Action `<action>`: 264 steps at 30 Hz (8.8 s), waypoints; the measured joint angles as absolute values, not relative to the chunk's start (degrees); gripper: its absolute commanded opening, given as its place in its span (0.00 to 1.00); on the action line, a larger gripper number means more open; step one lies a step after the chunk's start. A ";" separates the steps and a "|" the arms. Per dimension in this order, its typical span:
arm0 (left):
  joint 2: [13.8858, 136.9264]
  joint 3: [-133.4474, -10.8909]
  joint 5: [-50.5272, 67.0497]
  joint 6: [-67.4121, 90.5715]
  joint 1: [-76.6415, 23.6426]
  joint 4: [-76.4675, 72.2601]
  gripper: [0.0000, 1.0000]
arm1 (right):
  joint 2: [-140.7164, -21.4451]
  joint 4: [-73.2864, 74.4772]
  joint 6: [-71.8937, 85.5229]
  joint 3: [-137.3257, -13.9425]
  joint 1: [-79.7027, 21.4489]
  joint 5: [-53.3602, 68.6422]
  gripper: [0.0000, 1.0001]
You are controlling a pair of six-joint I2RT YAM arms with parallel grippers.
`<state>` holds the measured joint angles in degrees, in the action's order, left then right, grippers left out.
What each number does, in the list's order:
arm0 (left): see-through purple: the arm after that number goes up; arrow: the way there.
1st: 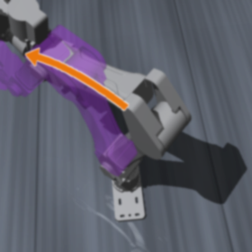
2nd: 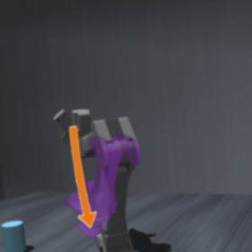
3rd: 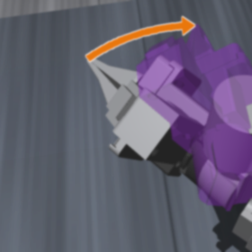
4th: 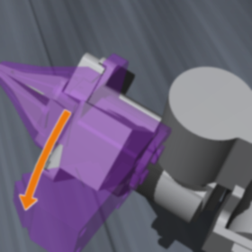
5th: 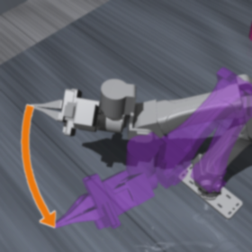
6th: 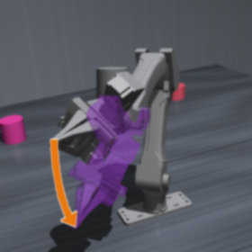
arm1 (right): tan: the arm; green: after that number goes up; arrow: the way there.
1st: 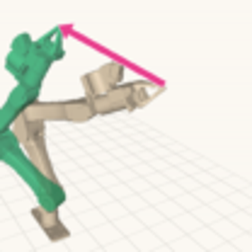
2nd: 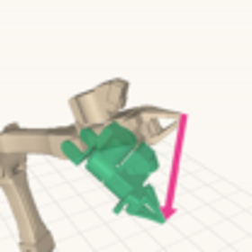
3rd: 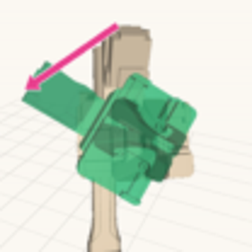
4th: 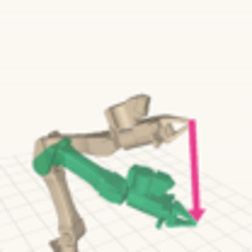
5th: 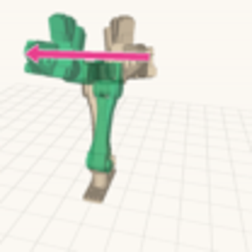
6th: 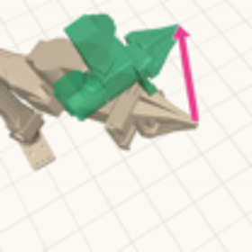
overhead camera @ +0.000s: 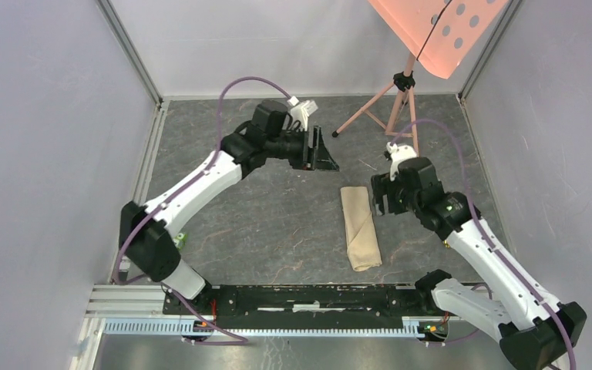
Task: Fold the napkin into a case and place the utensils inside
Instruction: Smooth out the smaller rectangle-folded napkin at the center of the board, then pick up the knife from the corner of the board, then pass from the right arm to the left, then pass from the left arm to the right, then insert the knife into the folded napkin.
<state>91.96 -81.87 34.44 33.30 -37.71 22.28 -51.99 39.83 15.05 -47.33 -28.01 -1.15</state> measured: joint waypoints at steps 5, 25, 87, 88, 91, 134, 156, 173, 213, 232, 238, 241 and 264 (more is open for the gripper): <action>84.75 -80.16 33.04 27.59 -36.05 25.41 0.68 | -55.11 45.80 8.88 -53.04 -26.11 -20.36 0.98; 81.28 -69.04 41.15 28.60 -34.20 19.14 0.67 | -73.01 34.35 -19.84 -51.31 8.34 -4.62 0.50; 84.75 -67.05 45.95 33.10 -31.83 13.10 0.73 | -64.47 3.05 -3.95 -41.28 9.56 3.95 0.00; 84.75 -66.89 45.95 33.10 -31.83 12.84 0.73 | -62.22 3.77 0.21 -41.21 9.54 4.08 0.00; 84.73 -64.93 46.00 33.95 -31.86 9.23 0.78 | -53.91 3.16 14.00 -37.71 9.50 5.63 0.00; 86.63 -64.12 2.94 15.14 -56.38 20.75 0.22 | -54.81 -7.66 81.97 -27.44 -32.27 -20.03 0.00; 91.61 -71.09 29.63 12.32 -45.89 25.67 0.02 | -39.75 1.06 -15.49 -31.33 -34.72 9.21 0.87; 95.09 -71.75 44.23 14.06 -42.35 28.25 0.02 | -53.06 15.59 -65.60 -37.80 -43.24 20.51 0.58; 91.70 -70.26 39.07 18.09 -31.88 26.20 0.55 | -58.33 6.46 -43.99 -34.06 -42.59 7.35 0.00; 86.98 -56.42 35.81 33.71 -33.41 9.19 0.55 | -78.06 -0.54 18.13 -44.62 -29.15 -9.10 0.00; 88.03 -45.34 37.65 41.80 -45.95 -1.54 0.53 | -80.34 -0.67 23.11 -42.92 -29.67 -8.64 0.00; 88.99 -42.65 37.28 43.81 -50.02 -5.26 0.54 | -80.36 -0.80 24.14 -41.60 -29.91 -8.78 0.00; 102.78 -36.10 28.49 60.10 -62.13 -34.74 0.51 | -76.88 7.03 33.63 -38.61 -35.83 -14.37 0.01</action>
